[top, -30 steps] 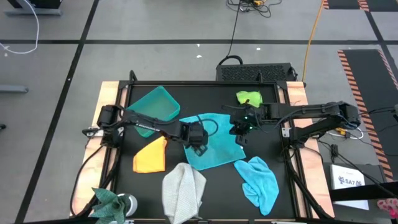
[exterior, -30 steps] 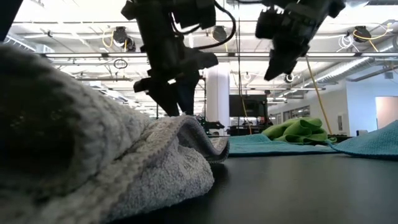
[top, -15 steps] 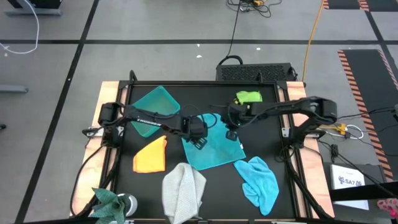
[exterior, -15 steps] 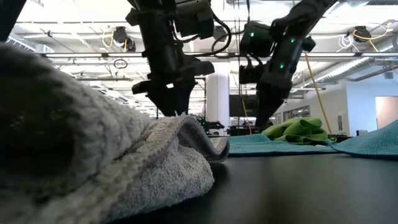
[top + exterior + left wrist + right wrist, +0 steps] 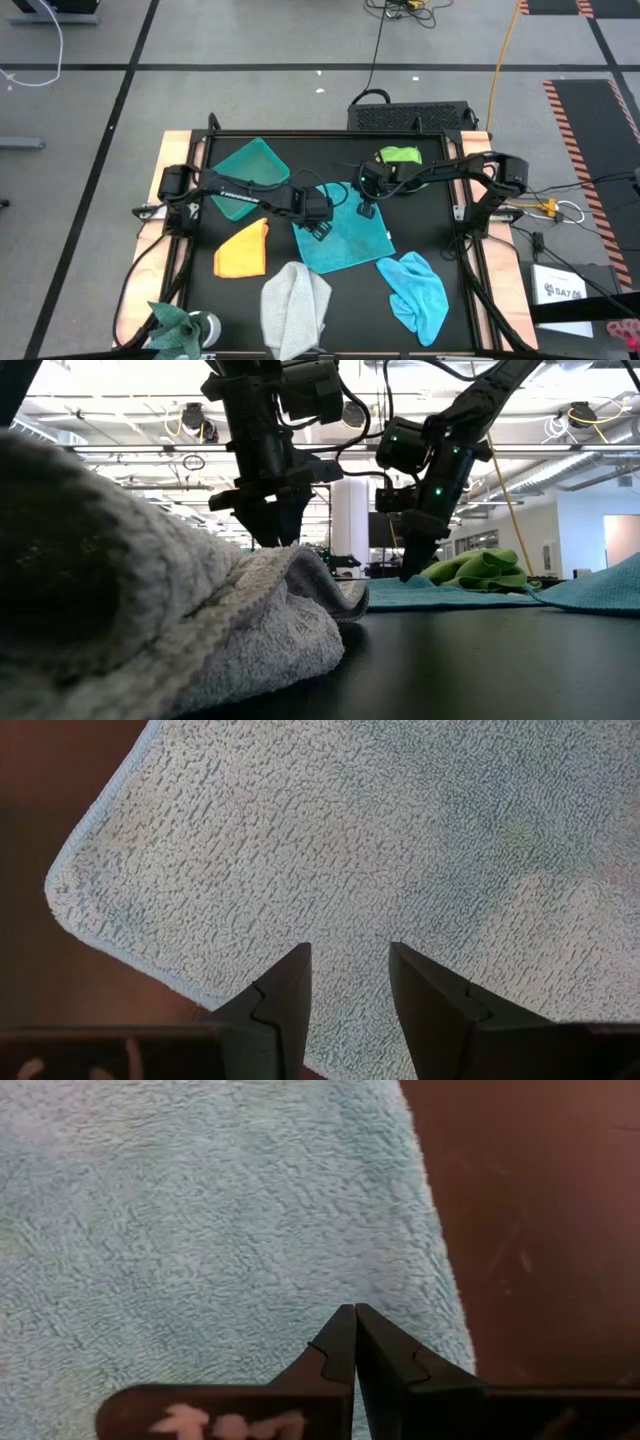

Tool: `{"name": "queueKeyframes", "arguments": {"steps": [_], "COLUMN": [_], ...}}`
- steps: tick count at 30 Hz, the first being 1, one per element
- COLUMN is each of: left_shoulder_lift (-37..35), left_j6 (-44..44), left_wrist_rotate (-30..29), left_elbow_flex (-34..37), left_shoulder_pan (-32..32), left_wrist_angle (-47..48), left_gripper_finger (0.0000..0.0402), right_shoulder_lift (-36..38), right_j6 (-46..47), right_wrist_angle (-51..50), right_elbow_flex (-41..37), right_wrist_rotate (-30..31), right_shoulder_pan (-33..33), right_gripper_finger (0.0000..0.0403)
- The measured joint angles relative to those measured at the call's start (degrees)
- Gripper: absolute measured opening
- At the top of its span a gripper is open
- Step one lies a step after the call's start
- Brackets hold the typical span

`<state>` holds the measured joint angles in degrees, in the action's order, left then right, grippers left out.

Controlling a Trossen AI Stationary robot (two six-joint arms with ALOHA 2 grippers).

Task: Fold microfiber towels
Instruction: Fold the top blue microfiber towel

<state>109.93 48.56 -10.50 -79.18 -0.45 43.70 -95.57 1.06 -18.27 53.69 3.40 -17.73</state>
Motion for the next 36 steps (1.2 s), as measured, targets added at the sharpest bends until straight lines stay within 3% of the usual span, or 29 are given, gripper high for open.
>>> {"name": "queueKeyframes", "arguments": {"steps": [7,12,15,36], "left_shoulder_lift": [0.0,0.0,0.0,0.0], "left_j6": [0.2,0.2,0.2,0.3], "left_wrist_rotate": [0.0,0.0,0.0,0.0], "left_elbow_flex": [0.0,0.0,0.0,0.0], "left_shoulder_pan": [0.1,0.1,0.1,0.1], "left_wrist_angle": [0.0,0.0,0.0,0.0], "left_gripper_finger": [0.0136,0.0136,0.0136,0.0136], "right_shoulder_lift": [0.3,0.3,0.3,-5.0], "right_j6": [0.9,3.5,3.8,4.3], "right_wrist_angle": [-2.2,-1.2,0.4,3.2], "right_elbow_flex": [0.0,0.0,0.0,0.2], "right_wrist_rotate": [3.8,-6.1,-8.0,-0.2], "right_shoulder_pan": [-1.8,-1.3,0.4,-0.9], "right_gripper_finger": [0.0000,0.0000,0.0000,0.0000]}}
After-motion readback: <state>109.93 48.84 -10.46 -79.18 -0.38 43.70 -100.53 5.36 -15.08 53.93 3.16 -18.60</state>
